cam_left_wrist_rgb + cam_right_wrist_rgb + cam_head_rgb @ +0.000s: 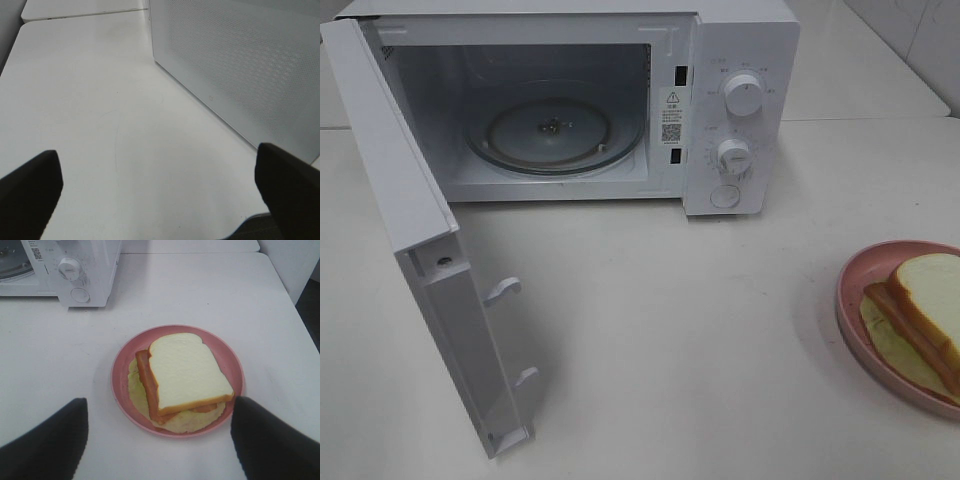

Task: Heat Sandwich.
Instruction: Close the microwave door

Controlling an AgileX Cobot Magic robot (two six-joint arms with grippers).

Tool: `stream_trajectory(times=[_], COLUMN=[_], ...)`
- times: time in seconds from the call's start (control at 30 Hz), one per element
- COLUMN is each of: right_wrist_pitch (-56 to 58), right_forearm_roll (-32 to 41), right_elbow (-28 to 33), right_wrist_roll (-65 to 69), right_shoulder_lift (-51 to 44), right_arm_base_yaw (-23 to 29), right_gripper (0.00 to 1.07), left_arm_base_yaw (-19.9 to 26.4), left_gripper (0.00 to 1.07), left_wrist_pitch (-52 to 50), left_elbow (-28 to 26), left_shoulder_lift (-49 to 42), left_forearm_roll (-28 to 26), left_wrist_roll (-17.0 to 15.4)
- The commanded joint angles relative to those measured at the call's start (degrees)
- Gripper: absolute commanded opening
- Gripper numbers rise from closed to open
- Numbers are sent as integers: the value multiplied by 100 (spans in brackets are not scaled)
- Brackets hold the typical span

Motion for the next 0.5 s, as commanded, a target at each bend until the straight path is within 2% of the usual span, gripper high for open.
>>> stream_trajectory(times=[0.03,0.5], right_wrist_pitch=[-80,-80], right_forearm_roll=[23,23], right_elbow=[6,6], right_wrist_roll=[-52,-57], right_shoulder_lift=[-155,-155], right_arm_base_yaw=[-46,-46], right_gripper=[76,75], left_arm_base_yaw=[-40,-40], left_gripper=[100,100], left_wrist_pitch=[-34,-34], left_elbow=[-6,-6], left_shoulder_lift=[-46,-46], left_forearm_roll=[-34,-34], left_wrist_roll=[-17,-17])
